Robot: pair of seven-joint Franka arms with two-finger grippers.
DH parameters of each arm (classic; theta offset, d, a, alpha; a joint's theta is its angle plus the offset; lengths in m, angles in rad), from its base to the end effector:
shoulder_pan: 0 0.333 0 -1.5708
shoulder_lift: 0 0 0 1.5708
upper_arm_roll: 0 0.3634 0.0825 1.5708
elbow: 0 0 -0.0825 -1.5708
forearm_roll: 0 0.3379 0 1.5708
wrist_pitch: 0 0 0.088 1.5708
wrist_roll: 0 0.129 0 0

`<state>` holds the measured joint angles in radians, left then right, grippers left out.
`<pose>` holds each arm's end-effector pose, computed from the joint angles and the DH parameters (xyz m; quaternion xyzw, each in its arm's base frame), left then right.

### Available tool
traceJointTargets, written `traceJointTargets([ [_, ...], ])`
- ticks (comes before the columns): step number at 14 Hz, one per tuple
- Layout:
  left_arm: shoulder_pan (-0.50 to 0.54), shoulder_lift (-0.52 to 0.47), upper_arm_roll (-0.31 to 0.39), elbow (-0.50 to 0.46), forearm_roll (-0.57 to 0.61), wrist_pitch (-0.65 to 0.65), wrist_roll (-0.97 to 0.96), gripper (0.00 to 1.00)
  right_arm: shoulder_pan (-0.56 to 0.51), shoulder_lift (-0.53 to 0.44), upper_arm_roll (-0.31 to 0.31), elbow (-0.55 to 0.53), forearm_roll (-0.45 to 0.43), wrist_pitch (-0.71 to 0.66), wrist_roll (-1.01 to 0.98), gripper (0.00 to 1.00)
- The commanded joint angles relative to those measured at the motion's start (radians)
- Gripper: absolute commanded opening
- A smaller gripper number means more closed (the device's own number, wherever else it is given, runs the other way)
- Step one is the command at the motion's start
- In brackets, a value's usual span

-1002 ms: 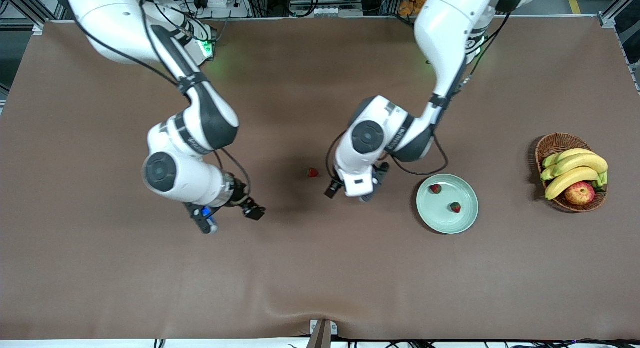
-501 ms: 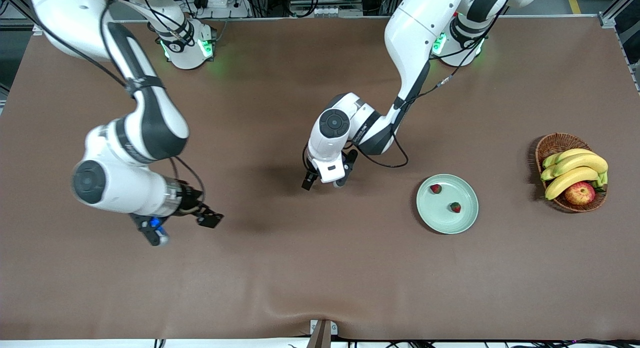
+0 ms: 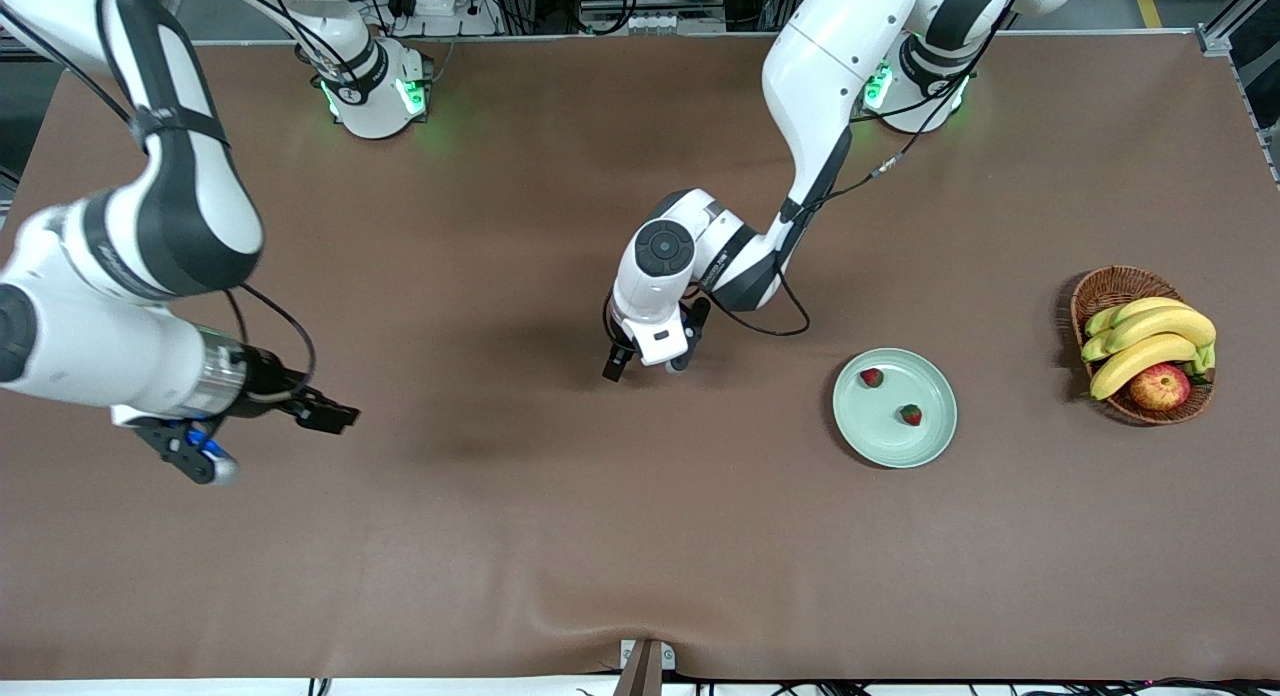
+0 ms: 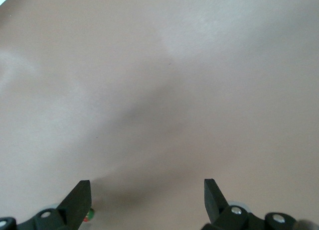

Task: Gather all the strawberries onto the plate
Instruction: 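Grasp the third strawberry with the left gripper while the right gripper withdraws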

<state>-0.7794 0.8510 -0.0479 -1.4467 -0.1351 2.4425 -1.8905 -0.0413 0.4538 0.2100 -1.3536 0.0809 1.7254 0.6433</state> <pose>0.5061 -0.5410 0.2333 0.8272 0.5535 -0.0478 0.0840 0.6508 0.0913 0.4949 -0.9638 0.2499 0.0670 0.0645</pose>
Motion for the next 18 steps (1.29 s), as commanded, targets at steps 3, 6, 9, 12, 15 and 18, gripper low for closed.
traceJointTargets([
  [3, -0.02, 0.031, 0.013, 0.023, -0.004, 0.018, -0.019, 1.0, 0.0, -0.17, -0.018, -0.036, -0.044, -0.13, -0.164, 1.0],
  [6, -0.02, 0.036, 0.013, 0.023, -0.004, 0.026, -0.021, 0.94, 0.0, -0.277, -0.031, -0.094, -0.046, -0.167, -0.232, 1.0],
  [9, -0.021, 0.037, 0.013, 0.022, -0.003, 0.026, -0.025, 0.1, 0.003, -0.41, -0.029, -0.211, -0.046, -0.153, -0.234, 1.0],
  [12, -0.027, 0.037, 0.013, 0.022, -0.003, 0.026, -0.027, 0.0, 0.003, -0.524, -0.029, -0.323, -0.047, -0.115, -0.298, 1.0],
  [15, -0.026, 0.036, 0.013, 0.022, -0.003, 0.026, -0.032, 0.0, -0.009, -0.572, -0.032, -0.388, -0.047, -0.06, -0.367, 1.0],
  [18, -0.023, 0.008, 0.028, 0.022, 0.0, 0.024, -0.03, 0.0, -0.019, -0.538, -0.047, -0.328, -0.049, -0.059, -0.369, 1.0],
])
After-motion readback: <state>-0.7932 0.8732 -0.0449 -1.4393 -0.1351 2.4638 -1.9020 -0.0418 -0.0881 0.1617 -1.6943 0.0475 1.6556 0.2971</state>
